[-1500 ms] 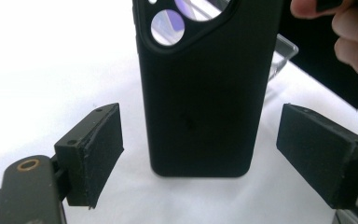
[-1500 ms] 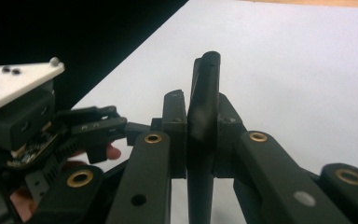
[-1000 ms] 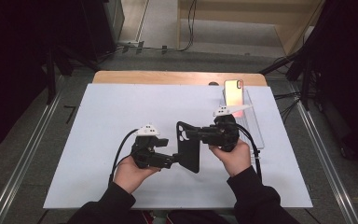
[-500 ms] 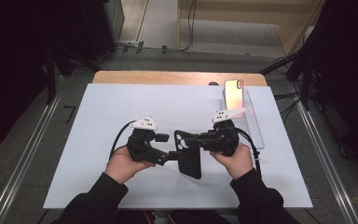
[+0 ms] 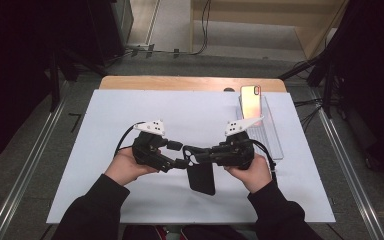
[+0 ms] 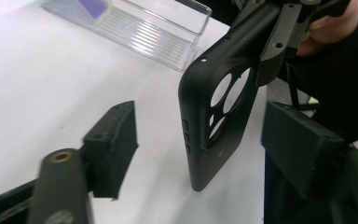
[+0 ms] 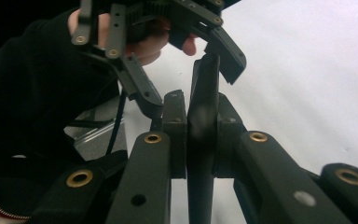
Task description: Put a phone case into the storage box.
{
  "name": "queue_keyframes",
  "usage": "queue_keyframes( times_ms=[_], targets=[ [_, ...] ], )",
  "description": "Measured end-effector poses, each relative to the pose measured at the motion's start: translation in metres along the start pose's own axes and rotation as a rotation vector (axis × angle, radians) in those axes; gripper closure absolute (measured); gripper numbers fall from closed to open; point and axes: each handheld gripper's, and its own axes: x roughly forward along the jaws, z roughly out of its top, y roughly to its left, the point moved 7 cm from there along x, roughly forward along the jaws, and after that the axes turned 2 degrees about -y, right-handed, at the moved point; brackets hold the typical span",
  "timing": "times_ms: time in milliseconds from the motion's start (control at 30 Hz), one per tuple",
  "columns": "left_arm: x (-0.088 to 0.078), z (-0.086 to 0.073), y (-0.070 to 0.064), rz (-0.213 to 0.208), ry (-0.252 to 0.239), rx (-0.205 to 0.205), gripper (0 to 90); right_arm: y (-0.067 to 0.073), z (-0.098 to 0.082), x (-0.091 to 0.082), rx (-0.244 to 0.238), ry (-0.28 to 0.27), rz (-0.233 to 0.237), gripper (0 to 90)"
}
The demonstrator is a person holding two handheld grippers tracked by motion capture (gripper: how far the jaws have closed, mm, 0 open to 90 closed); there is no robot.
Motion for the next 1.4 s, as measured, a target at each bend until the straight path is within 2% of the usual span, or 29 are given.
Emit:
queue_keyframes(
  times_ms=[100,167,233,300,333,400,567,633,767,933,1033,1100,1200,1267,1400],
  targets=[
    [0.000,0.001,0.003,-0.005,-0.008,-0.010,33.6,0.002,0.000,0.000,-0.007,-0.004,0.021,77.2],
    [0.001,0.002,0.002,-0.029,-0.015,-0.026,34.4,0.003,0.001,-0.001,-0.008,-0.011,0.033,77.3],
    [0.001,0.002,0.002,-0.029,-0.025,-0.005,39.7,0.004,0.002,-0.001,-0.016,-0.025,0.044,77.3],
    [0.001,0.002,0.001,-0.047,-0.031,-0.011,43.6,0.005,0.002,-0.002,-0.021,-0.023,0.050,77.3],
    [0.000,0.002,0.000,-0.052,-0.031,0.000,47.2,0.006,0.002,-0.001,-0.023,-0.023,0.057,77.3],
    [0.000,0.001,-0.002,-0.073,-0.025,-0.003,52.8,0.006,0.002,0.000,-0.025,-0.020,0.065,77.3],
    [-0.001,0.002,-0.007,-0.094,-0.018,0.030,67.2,0.006,0.001,0.001,-0.025,-0.015,0.081,77.3],
    [-0.001,0.002,-0.007,-0.106,-0.015,0.025,69.0,0.006,0.000,0.000,-0.018,-0.019,0.100,77.3],
    [-0.001,0.002,-0.008,-0.126,-0.010,0.007,71.6,0.003,0.000,-0.001,-0.012,-0.021,0.095,77.0],
    [-0.002,0.003,-0.009,-0.118,-0.015,0.011,74.9,0.000,0.000,-0.003,0.003,-0.025,0.081,74.4],
    [-0.002,0.004,-0.011,-0.104,-0.015,0.013,76.4,-0.001,0.001,-0.002,0.010,-0.028,0.059,69.8],
    [-0.002,0.005,-0.012,-0.101,-0.013,0.004,77.1,-0.003,0.002,-0.003,0.016,-0.037,0.041,63.2],
    [-0.004,0.005,-0.008,-0.080,-0.003,-0.032,77.1,-0.004,0.003,-0.004,0.023,-0.051,0.022,52.2],
    [-0.007,0.004,-0.004,-0.066,-0.005,-0.068,77.2,-0.003,0.005,-0.004,0.052,-0.065,0.024,43.7],
    [-0.014,0.006,0.001,-0.027,-0.026,-0.110,77.1,-0.004,0.007,-0.004,0.030,-0.085,-0.035,33.5]
  ],
)
